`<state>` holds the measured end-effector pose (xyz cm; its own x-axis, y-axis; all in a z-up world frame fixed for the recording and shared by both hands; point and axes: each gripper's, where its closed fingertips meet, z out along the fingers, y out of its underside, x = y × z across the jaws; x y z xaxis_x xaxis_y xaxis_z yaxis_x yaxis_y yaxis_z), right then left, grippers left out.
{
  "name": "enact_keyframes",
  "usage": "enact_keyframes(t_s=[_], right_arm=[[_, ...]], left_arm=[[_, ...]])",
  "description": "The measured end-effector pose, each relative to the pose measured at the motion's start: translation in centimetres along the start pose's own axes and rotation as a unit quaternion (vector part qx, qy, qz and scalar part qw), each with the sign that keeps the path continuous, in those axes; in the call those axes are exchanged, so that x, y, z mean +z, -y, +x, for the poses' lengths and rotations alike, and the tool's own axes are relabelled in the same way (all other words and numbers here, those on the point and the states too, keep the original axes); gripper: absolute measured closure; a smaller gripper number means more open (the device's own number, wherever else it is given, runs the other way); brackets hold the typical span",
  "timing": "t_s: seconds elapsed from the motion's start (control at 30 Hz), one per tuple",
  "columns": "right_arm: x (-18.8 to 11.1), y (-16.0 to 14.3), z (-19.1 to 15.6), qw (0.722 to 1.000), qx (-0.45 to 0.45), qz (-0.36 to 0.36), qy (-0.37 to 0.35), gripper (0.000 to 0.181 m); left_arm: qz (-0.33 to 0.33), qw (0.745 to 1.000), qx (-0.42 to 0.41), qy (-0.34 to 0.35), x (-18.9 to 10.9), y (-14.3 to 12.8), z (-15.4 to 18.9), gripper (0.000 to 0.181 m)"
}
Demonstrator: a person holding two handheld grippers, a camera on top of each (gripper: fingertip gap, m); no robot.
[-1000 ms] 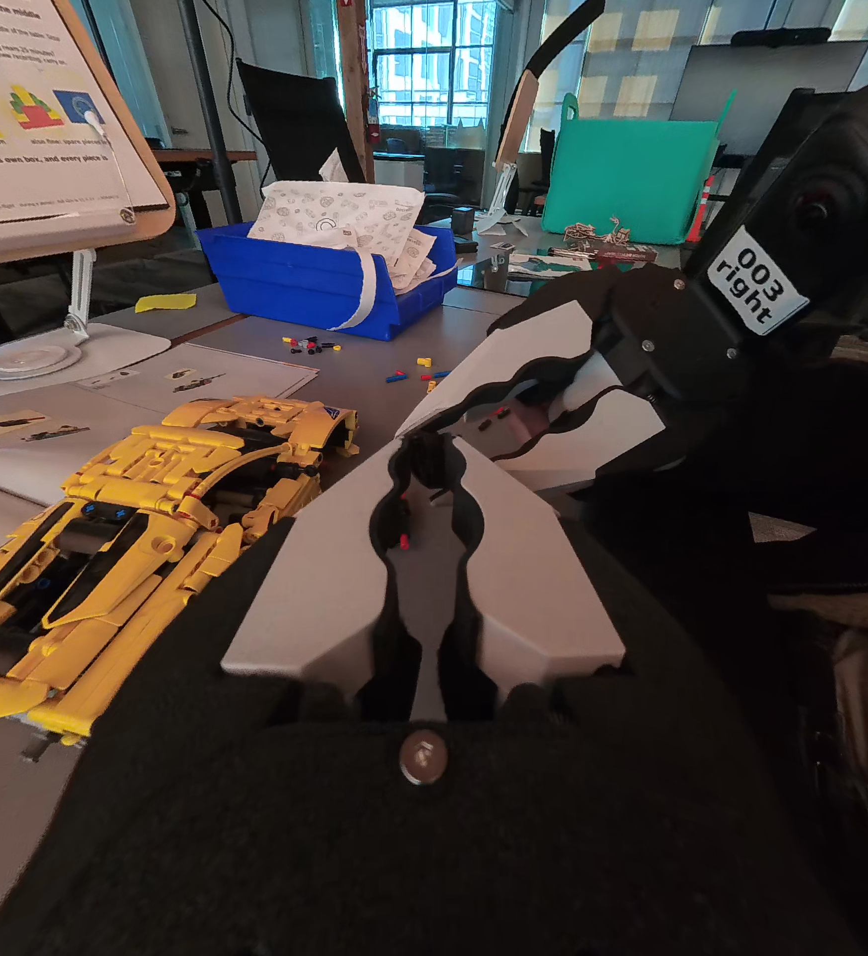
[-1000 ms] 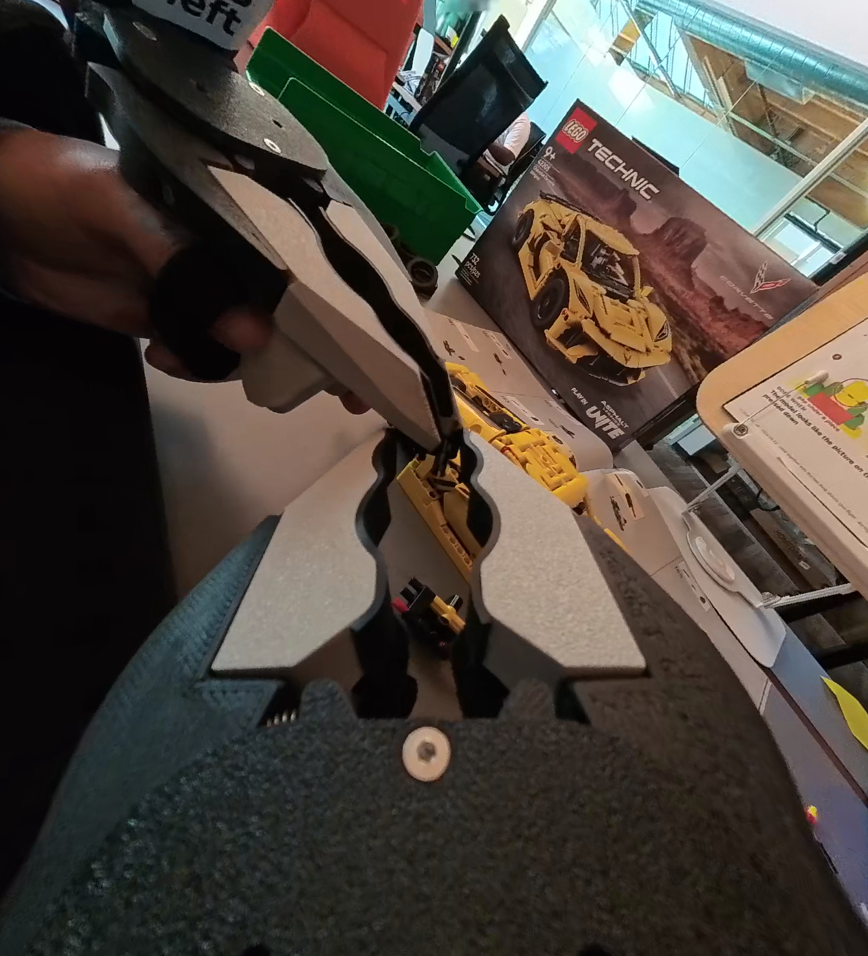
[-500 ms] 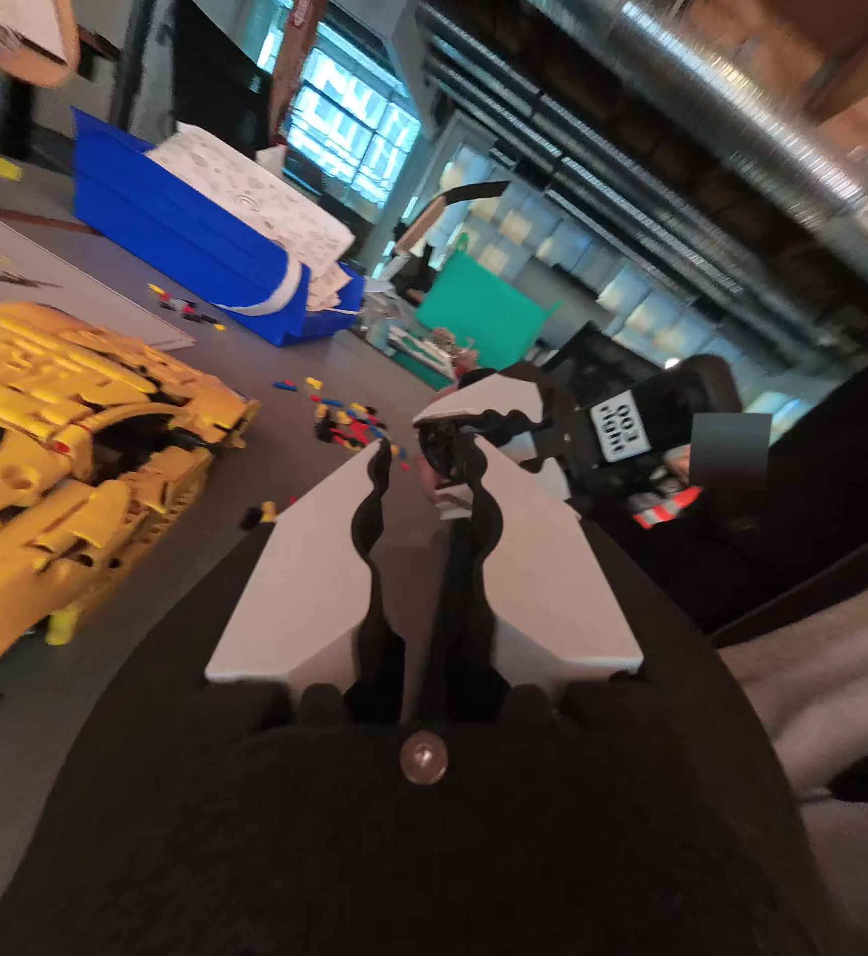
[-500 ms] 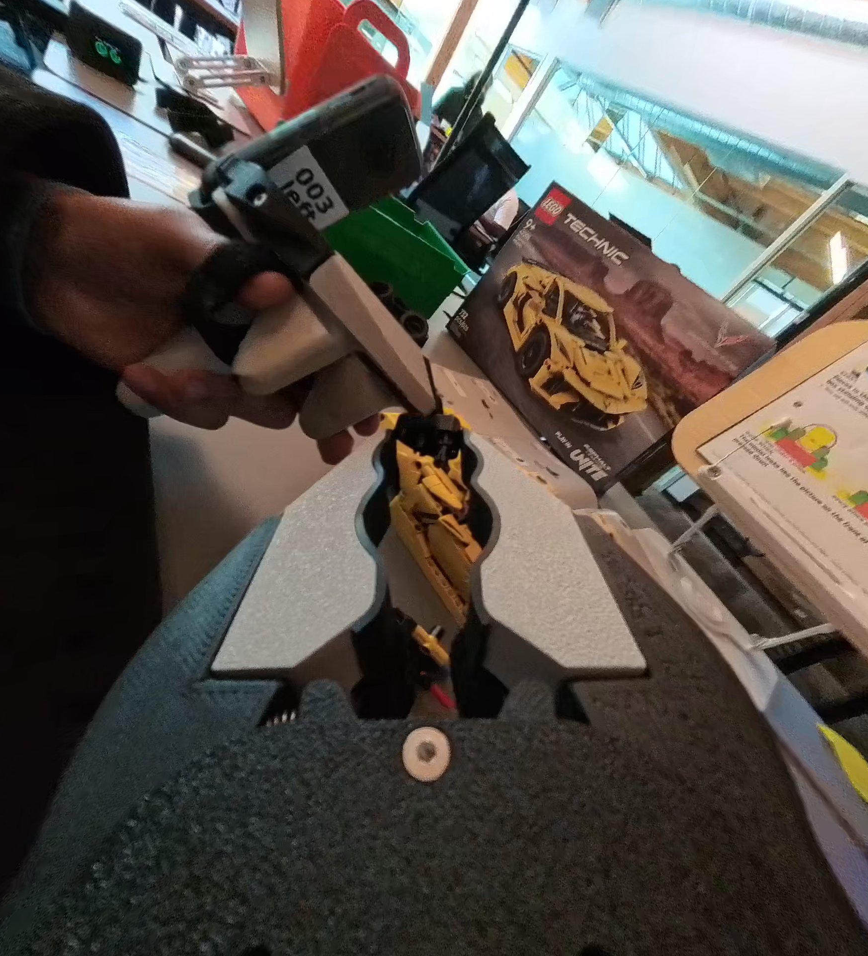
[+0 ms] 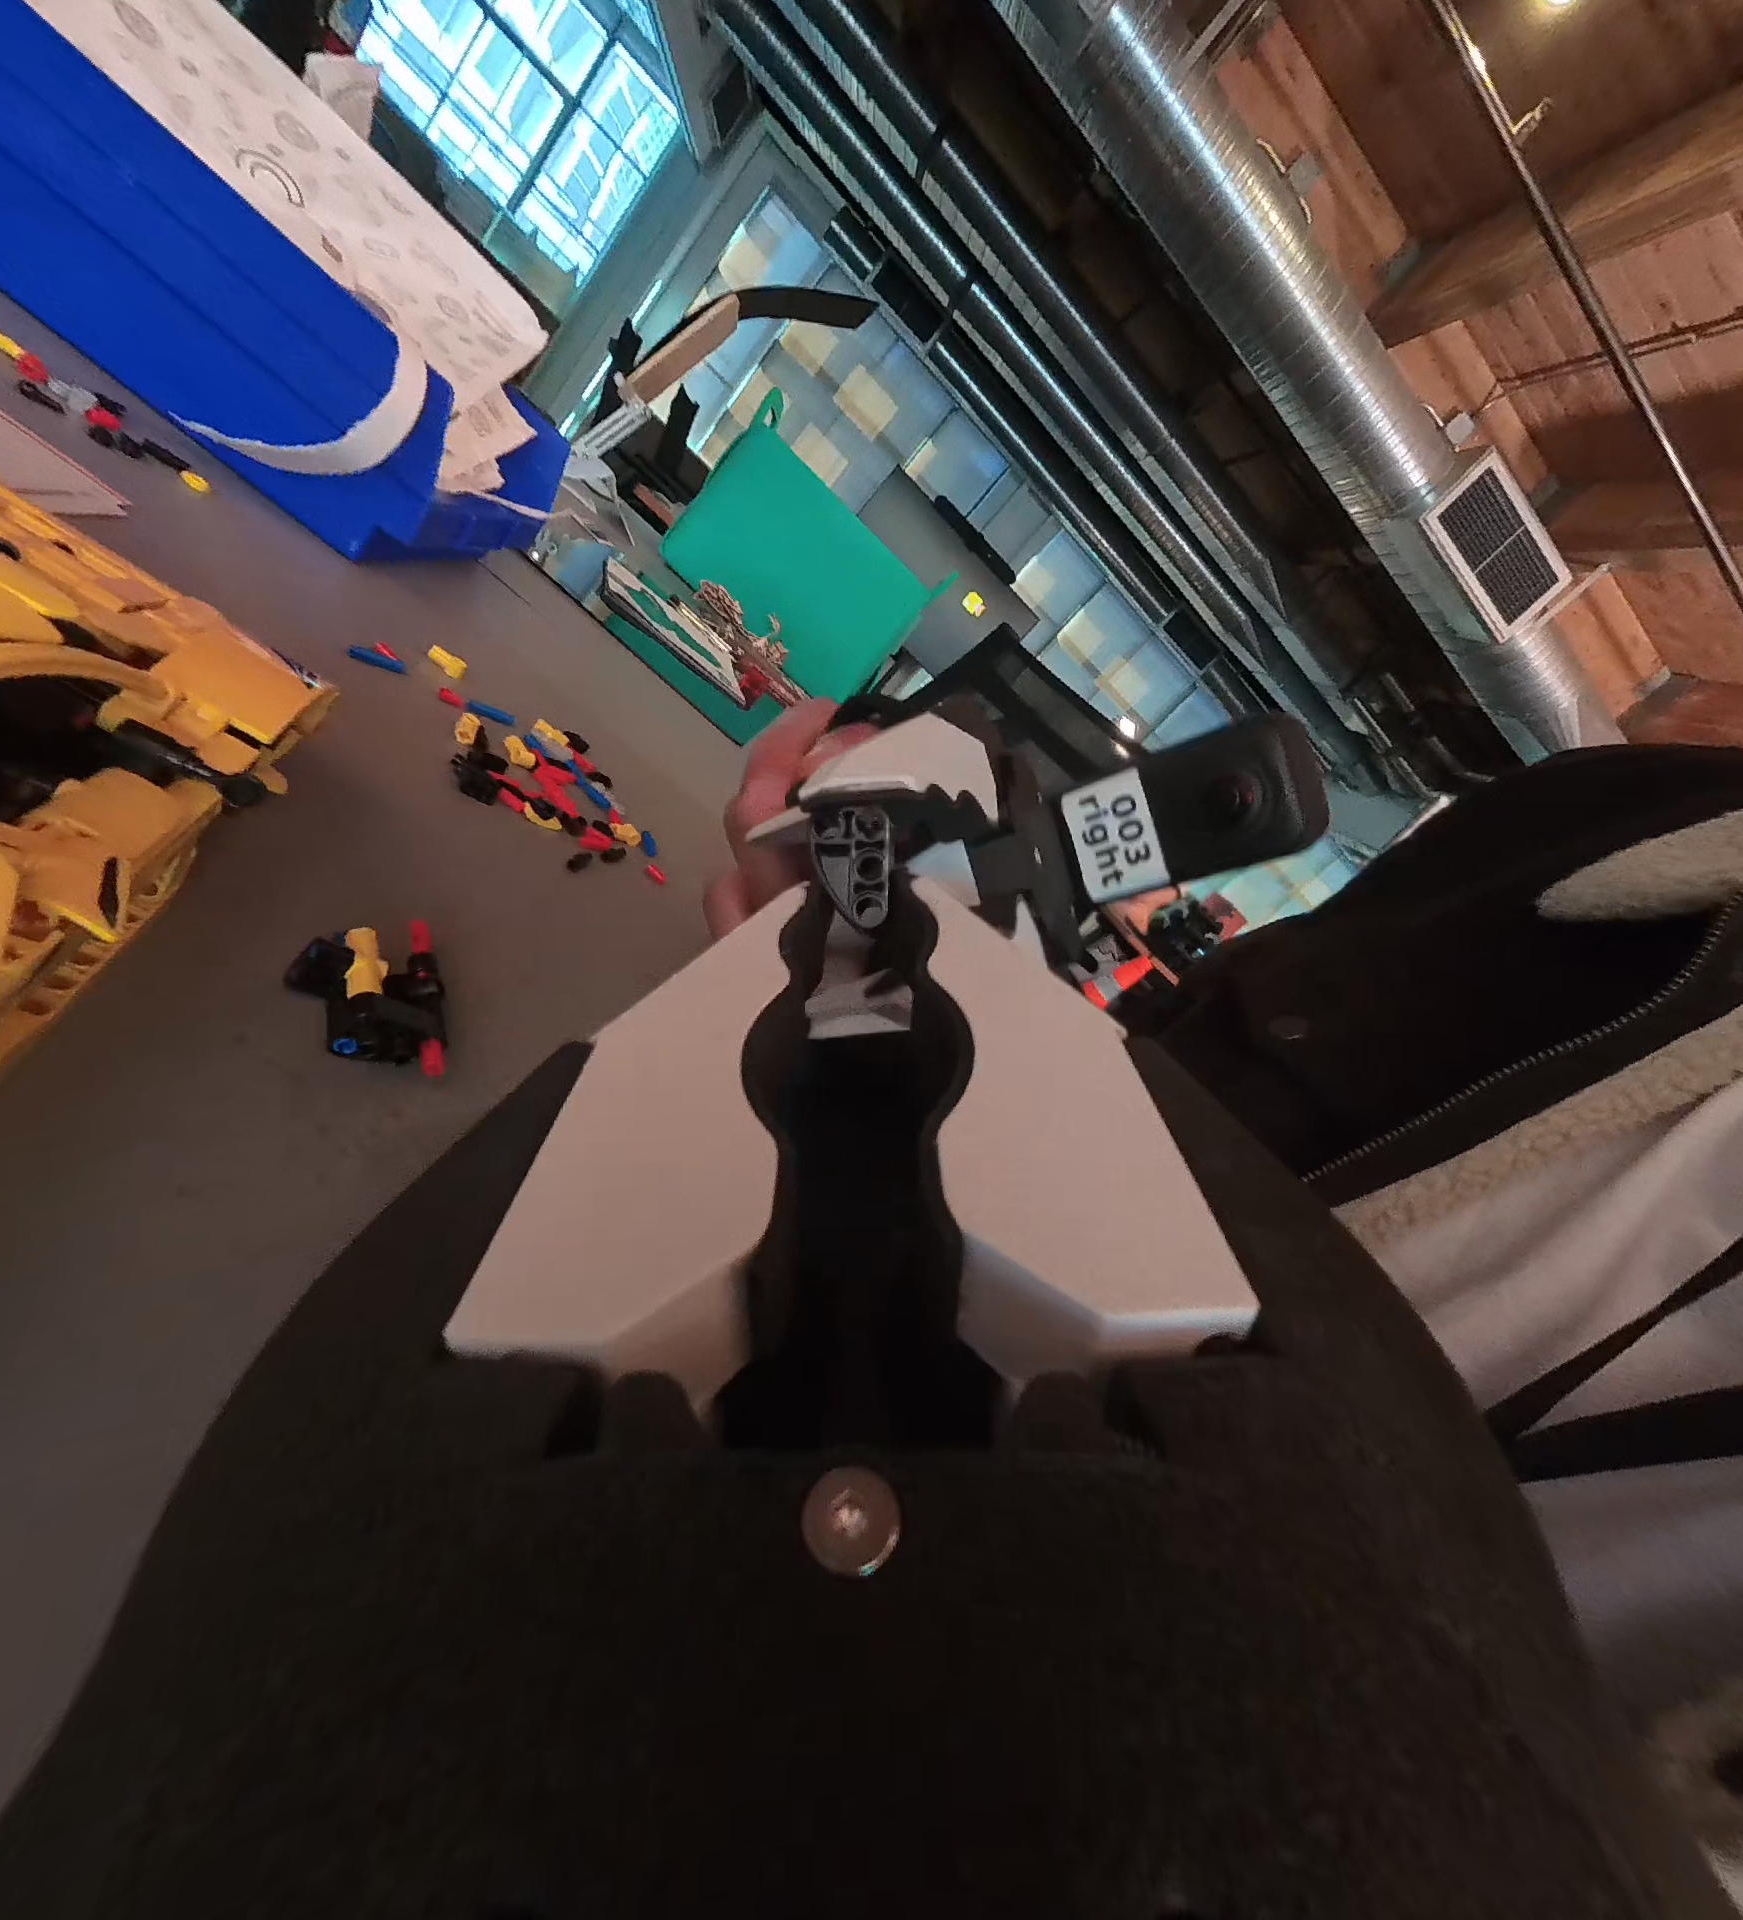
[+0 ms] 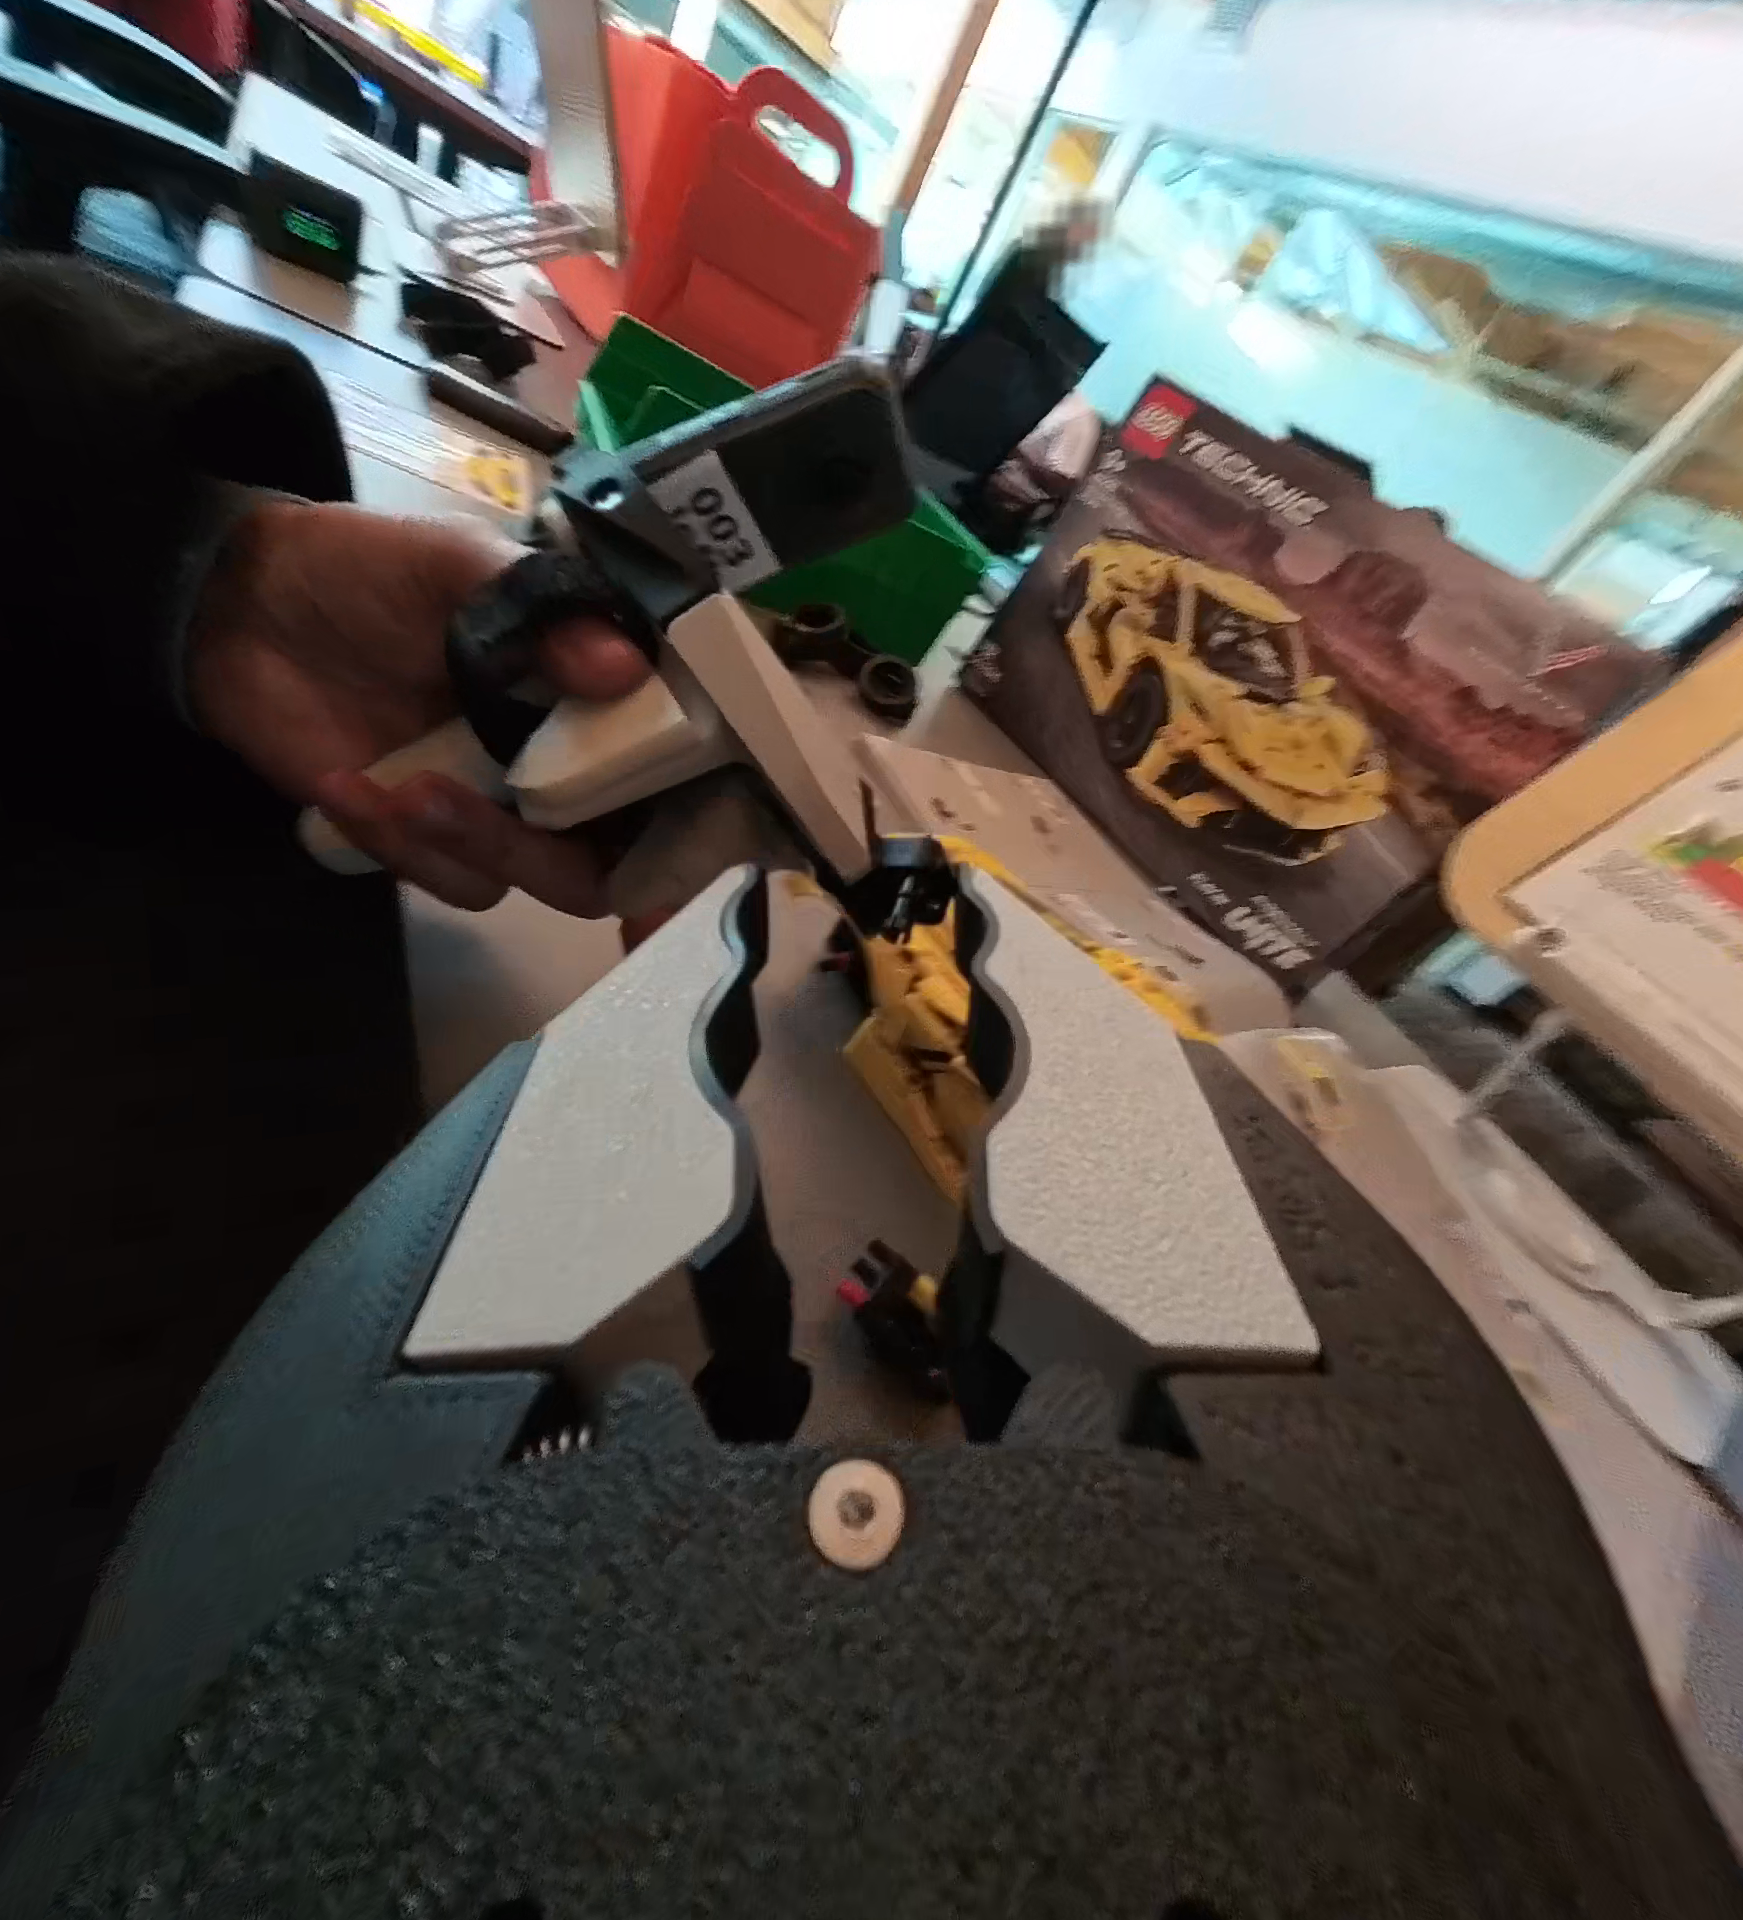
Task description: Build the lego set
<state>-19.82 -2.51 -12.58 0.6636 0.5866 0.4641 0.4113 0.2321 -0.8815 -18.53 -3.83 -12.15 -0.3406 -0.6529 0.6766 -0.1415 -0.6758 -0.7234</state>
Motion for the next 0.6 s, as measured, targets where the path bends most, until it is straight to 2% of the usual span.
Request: enact_keyframes(t_s=[0.1, 0.17, 0.27, 0.6], right_arm=[[-1.5, 0.4, -1.2, 0.993, 0.04, -0.002, 0.111, 0.142], [-3.1, 1.0, -1.7, 0.978, 0.071, -0.01, 0.195, 0.15], [-4.5, 2.2, -1.7, 0.953, 0.114, -0.018, 0.279, 0.156], [-3.9, 0.1, -2.4, 0.94, 0.036, -0.089, 0.326, 0.171]], left_arm=[[-0.033, 0.999, -0.021, -0.032, 0.2, -1.0, 0.8, 0.17], [-0.063, 0.996, -0.03, -0.047, 0.6, -2.1, 1.2, 0.17], [-0.096, 0.993, -0.035, -0.063, 1.2, -3.2, 1.7, 0.17], [-0.122, 0.99, -0.046, -0.061, 1.5, -4.2, 1.5, 0.17]])
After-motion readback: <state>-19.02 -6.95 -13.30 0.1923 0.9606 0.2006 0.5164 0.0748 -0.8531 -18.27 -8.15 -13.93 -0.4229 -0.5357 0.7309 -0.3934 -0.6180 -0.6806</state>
